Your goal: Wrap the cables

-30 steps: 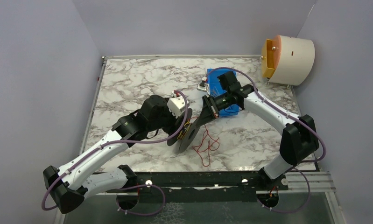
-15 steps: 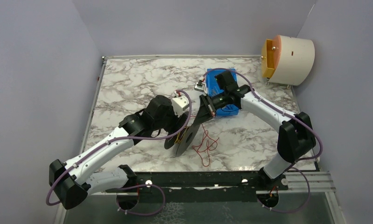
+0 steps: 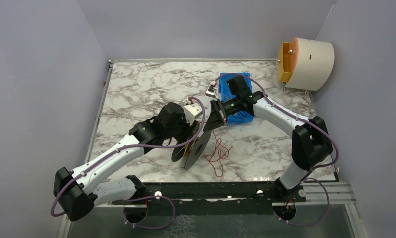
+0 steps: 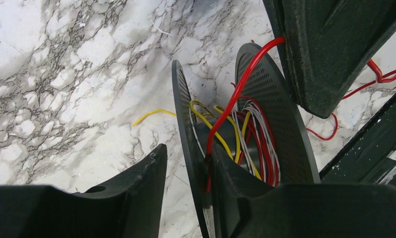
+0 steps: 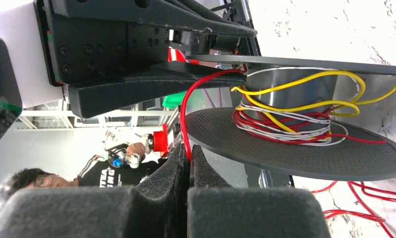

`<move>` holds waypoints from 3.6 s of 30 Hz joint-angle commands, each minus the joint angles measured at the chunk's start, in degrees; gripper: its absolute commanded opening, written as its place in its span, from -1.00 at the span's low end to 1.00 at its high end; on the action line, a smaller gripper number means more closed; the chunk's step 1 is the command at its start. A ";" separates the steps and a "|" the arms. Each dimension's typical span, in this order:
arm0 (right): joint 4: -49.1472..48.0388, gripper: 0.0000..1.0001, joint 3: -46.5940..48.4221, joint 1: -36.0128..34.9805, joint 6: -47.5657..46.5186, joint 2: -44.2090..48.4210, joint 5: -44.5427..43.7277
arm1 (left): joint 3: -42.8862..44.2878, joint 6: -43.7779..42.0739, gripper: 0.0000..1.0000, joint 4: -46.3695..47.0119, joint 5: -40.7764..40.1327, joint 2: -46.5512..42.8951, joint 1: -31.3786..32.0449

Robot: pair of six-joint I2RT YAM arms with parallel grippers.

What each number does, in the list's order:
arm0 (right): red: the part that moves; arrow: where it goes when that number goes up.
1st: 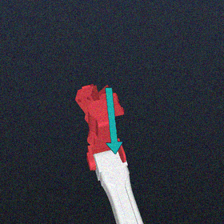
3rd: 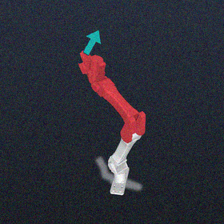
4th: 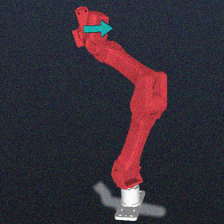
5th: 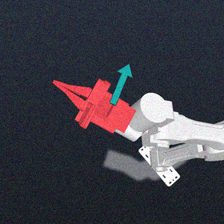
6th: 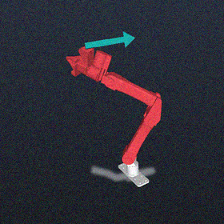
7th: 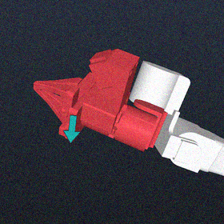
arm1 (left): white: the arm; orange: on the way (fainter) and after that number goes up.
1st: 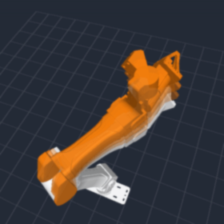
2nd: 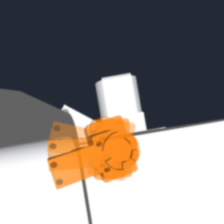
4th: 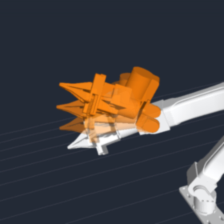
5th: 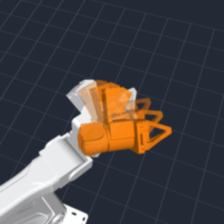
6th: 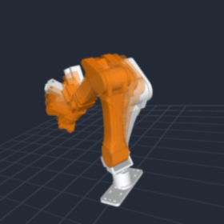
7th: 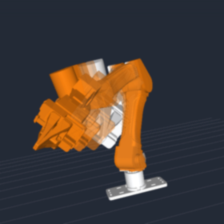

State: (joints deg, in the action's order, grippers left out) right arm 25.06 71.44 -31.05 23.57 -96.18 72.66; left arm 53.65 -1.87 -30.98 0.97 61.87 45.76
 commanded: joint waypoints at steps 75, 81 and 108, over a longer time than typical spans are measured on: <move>-42.32 -0.14 -39.72 -0.15 6.00 22.98 -40.50 | 26.89 15.93 -1.00 -4.97 -13.27 -0.86 -0.14; -54.95 -0.08 -45.41 -0.85 11.33 22.73 -38.16 | 29.07 17.06 -1.00 -4.83 -13.96 -0.99 -0.14; -72.18 -0.13 -53.69 -2.85 3.83 10.34 -32.23 | 31.08 19.25 -1.00 -3.88 -15.84 -1.62 -0.18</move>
State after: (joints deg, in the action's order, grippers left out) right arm -43.51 18.41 -33.36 27.99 -83.70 37.34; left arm 82.06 15.68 -39.55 -12.97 61.98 45.74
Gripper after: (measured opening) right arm 0.450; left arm 0.028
